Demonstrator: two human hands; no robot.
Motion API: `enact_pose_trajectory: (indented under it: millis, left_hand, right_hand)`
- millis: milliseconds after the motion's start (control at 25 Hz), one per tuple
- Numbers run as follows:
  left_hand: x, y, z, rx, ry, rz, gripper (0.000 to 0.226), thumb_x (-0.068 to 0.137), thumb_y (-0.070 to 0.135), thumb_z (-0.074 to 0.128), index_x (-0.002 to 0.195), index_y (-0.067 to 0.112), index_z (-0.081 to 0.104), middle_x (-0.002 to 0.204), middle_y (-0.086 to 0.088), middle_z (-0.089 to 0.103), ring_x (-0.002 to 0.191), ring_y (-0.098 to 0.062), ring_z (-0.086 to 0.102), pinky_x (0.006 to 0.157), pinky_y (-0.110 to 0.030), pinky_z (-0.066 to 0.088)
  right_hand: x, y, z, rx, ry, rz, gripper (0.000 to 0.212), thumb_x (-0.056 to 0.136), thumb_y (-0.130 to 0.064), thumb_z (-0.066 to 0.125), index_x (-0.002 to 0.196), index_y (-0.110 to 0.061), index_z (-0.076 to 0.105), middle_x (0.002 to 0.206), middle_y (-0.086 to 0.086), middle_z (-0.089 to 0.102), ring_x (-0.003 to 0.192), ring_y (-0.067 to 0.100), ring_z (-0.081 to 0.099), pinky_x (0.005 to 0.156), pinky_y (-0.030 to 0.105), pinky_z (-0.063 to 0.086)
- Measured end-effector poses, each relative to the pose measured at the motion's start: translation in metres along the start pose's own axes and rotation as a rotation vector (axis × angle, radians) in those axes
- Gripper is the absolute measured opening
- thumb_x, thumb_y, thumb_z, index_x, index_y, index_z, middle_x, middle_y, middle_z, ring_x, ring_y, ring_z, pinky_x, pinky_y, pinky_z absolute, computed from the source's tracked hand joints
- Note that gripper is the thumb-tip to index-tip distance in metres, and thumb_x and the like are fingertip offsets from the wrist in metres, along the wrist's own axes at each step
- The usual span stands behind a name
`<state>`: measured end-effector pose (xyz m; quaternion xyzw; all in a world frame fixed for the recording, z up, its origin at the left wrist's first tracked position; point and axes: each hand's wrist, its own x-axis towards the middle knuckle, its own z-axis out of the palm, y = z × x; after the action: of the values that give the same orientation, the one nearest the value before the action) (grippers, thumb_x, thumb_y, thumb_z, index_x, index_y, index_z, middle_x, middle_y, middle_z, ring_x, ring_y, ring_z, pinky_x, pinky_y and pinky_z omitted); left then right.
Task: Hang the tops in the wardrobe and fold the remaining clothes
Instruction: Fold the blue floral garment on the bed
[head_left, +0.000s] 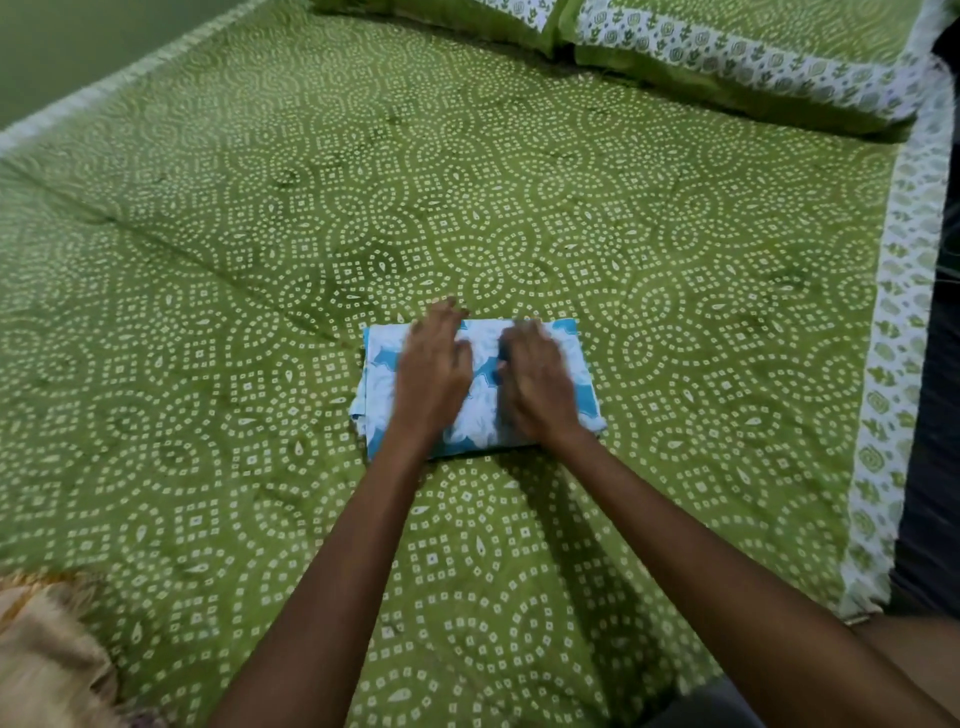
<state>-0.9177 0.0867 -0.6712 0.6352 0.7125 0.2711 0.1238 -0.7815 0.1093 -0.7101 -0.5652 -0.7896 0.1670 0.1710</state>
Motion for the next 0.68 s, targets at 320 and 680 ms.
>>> enact_pose_trajectory:
  millis: [320,680]
  left_hand:
    - [0.018,-0.048,0.053,0.428,-0.170,-0.101,0.063,0.095,0.058,0.026,0.149,0.026,0.020,0.158,-0.003,0.013,0.146,-0.026,0.000,0.113,-0.056,-0.008]
    - [-0.032,-0.033,0.029,0.283,-0.055,-0.558,0.108,0.078,0.073,0.046,0.146,-0.004,0.014,0.144,-0.029,0.029,0.133,-0.039,0.027,0.109,-0.046,0.020]
  right_hand:
    - [0.036,0.015,0.035,-0.176,-0.164,0.058,0.053,0.101,-0.040,0.018,0.151,-0.022,0.010,0.159,-0.003,0.005,0.146,0.018,-0.006,0.116,0.040,-0.011]
    - [0.004,0.021,0.021,0.087,0.123,0.514,0.076,0.094,-0.049,0.043,0.145,0.002,0.020,0.148,0.020,0.030,0.134,0.031,0.031,0.109,0.037,0.023]
